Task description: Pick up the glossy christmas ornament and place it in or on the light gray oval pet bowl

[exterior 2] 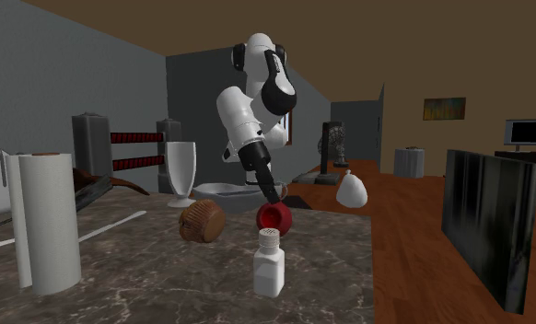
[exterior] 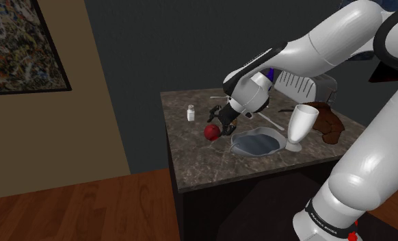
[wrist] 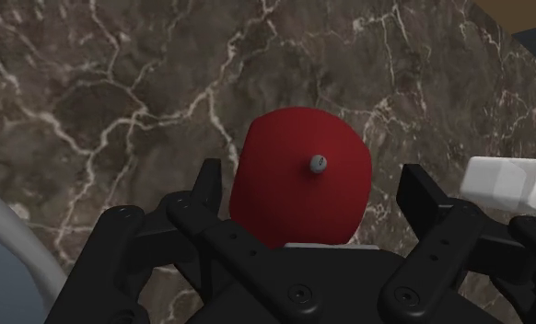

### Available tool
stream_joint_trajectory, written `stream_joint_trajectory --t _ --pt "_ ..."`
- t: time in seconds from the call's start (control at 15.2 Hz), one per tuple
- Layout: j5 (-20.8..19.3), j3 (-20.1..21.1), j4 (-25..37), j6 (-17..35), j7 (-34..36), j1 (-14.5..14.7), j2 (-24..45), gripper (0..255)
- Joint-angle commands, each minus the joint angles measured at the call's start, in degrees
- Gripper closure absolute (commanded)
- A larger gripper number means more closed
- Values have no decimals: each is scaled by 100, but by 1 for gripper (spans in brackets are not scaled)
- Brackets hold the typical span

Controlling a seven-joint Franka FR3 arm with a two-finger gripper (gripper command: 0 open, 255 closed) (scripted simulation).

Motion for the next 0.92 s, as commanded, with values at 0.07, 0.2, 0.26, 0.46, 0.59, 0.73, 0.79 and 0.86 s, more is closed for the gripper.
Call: stream_joint_trajectory --t 0.07,0.2,0.26,0.46,0.59,0.73,0.79,0.86 --pt "2 1 0 1 -1 1 1 0" --pt "2 0 0 1 -1 1 1 255" --pt "2 0 0 1 -1 0 1 255" --pt "3 1 0 2 -2 1 2 255" --pt "3 1 -1 2 -2 1 1 255" --pt "2 1 0 1 -1 1 1 255" --pt "-116 -3 -8 -41 120 -11 -72 255" --pt "-232 -5 -15 -86 238 -23 -145 255"
